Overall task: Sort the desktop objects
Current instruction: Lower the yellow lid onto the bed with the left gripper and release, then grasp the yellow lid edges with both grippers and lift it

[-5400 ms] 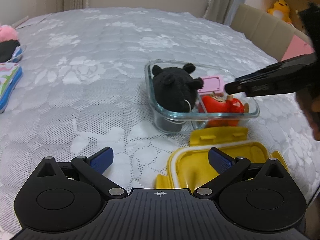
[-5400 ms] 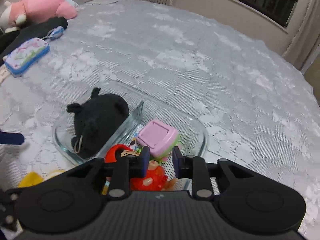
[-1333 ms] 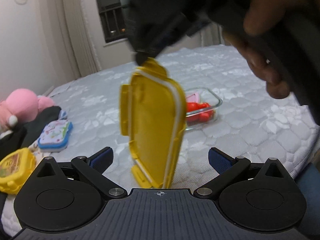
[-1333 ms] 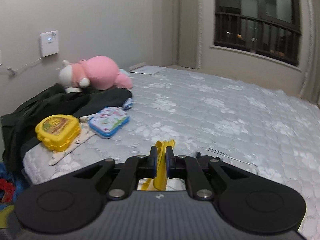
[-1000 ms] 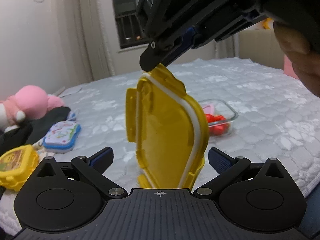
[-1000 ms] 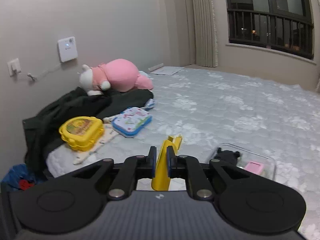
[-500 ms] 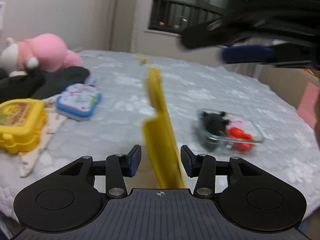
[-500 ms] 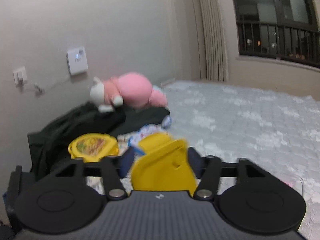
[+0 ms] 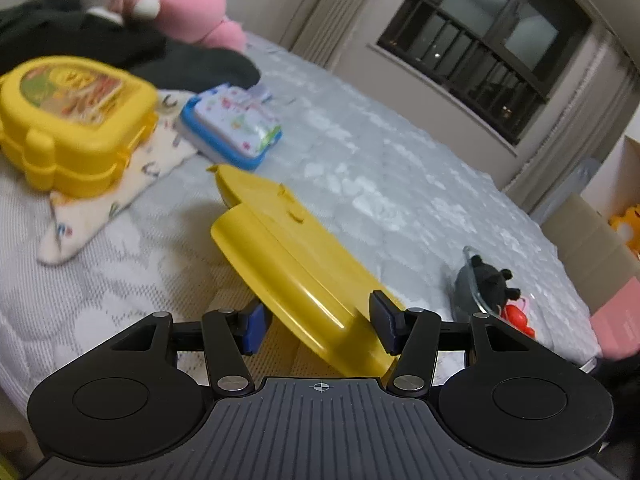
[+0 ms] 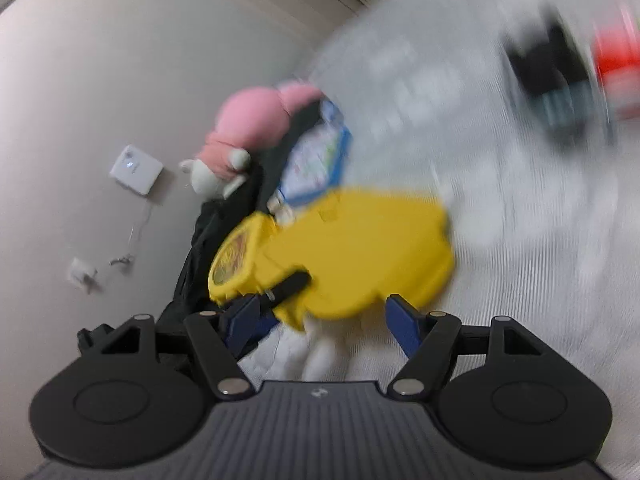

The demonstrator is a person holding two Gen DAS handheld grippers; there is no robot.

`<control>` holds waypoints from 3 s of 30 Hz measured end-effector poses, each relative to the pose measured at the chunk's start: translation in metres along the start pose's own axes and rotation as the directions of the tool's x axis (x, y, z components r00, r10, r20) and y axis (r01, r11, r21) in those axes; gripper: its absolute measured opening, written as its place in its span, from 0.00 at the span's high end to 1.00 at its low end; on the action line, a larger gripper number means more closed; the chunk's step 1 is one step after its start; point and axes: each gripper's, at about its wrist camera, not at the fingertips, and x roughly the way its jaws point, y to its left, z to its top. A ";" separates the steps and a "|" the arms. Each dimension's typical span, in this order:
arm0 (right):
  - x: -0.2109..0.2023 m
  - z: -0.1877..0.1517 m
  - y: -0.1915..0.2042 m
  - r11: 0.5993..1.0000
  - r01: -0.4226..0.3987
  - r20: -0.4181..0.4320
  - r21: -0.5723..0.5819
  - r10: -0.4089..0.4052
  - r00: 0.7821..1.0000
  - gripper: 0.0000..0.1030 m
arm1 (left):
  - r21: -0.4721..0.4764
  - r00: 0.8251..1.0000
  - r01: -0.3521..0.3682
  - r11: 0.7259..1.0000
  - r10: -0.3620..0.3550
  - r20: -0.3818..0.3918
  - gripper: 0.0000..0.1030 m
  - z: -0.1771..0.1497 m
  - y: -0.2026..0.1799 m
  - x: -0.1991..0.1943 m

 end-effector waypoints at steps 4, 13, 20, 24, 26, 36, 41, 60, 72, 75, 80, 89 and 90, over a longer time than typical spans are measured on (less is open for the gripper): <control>0.029 -0.010 -0.039 0.977 -0.045 -0.079 0.210 0.063 0.995 0.34 | -0.020 1.000 0.003 1.000 -0.003 -0.012 0.42 -0.004 0.005 0.003; 0.061 -0.011 -0.057 0.947 -0.032 0.052 0.318 0.016 0.999 0.54 | -0.111 0.991 0.061 0.992 -0.073 -0.108 0.32 -0.017 0.023 0.013; 0.032 -0.007 -0.065 0.983 -0.001 0.130 0.181 -0.022 0.991 0.79 | -0.116 0.970 0.157 0.981 -0.175 -0.166 0.09 -0.034 0.018 0.026; -0.006 -0.010 -0.069 0.993 0.108 0.234 0.057 -0.118 0.965 0.85 | -0.089 0.951 0.221 0.971 -0.235 -0.202 0.08 -0.052 0.001 0.027; -0.023 -0.013 -0.073 0.991 0.130 0.269 0.030 -0.133 0.954 0.93 | -0.068 0.950 0.228 0.971 -0.237 -0.202 0.06 -0.060 -0.007 0.027; -0.078 -0.025 -0.099 0.994 0.098 0.257 0.045 -0.107 0.961 0.63 | -0.012 0.975 0.161 0.987 -0.161 -0.152 0.01 -0.072 -0.024 0.025; -0.052 -0.018 -0.098 0.986 0.101 0.174 0.131 -0.123 0.977 0.52 | 0.016 0.976 0.148 0.989 -0.144 -0.160 0.01 -0.071 -0.021 0.023; 0.004 0.001 -0.072 0.992 0.100 0.154 0.074 -0.111 0.982 0.79 | 0.078 0.956 0.266 0.961 -0.253 -0.149 0.00 -0.076 -0.005 0.021; -0.057 -0.008 -0.084 0.994 0.087 0.229 0.072 -0.101 0.968 0.81 | -0.377 0.841 0.416 0.828 -0.508 -0.188 0.00 -0.038 0.037 0.056; -0.065 -0.014 -0.088 0.994 0.093 0.245 0.062 -0.105 0.964 0.81 | -0.422 0.843 0.403 0.812 -0.509 -0.175 0.00 -0.036 0.034 0.071; -0.074 -0.021 -0.112 0.990 0.079 0.224 0.118 -0.104 0.969 0.81 | -0.396 0.876 0.358 0.845 -0.451 -0.172 0.06 -0.033 0.021 0.076; -0.118 -0.024 -0.116 0.996 0.091 0.340 -0.003 -0.085 0.937 0.78 | -0.115 0.957 0.255 0.960 -0.268 -0.111 0.74 -0.042 -0.035 0.042; -0.125 -0.024 -0.117 0.997 0.072 0.348 -0.003 -0.067 0.935 0.78 | -0.072 0.958 0.267 0.961 -0.273 -0.088 0.74 -0.041 -0.045 0.034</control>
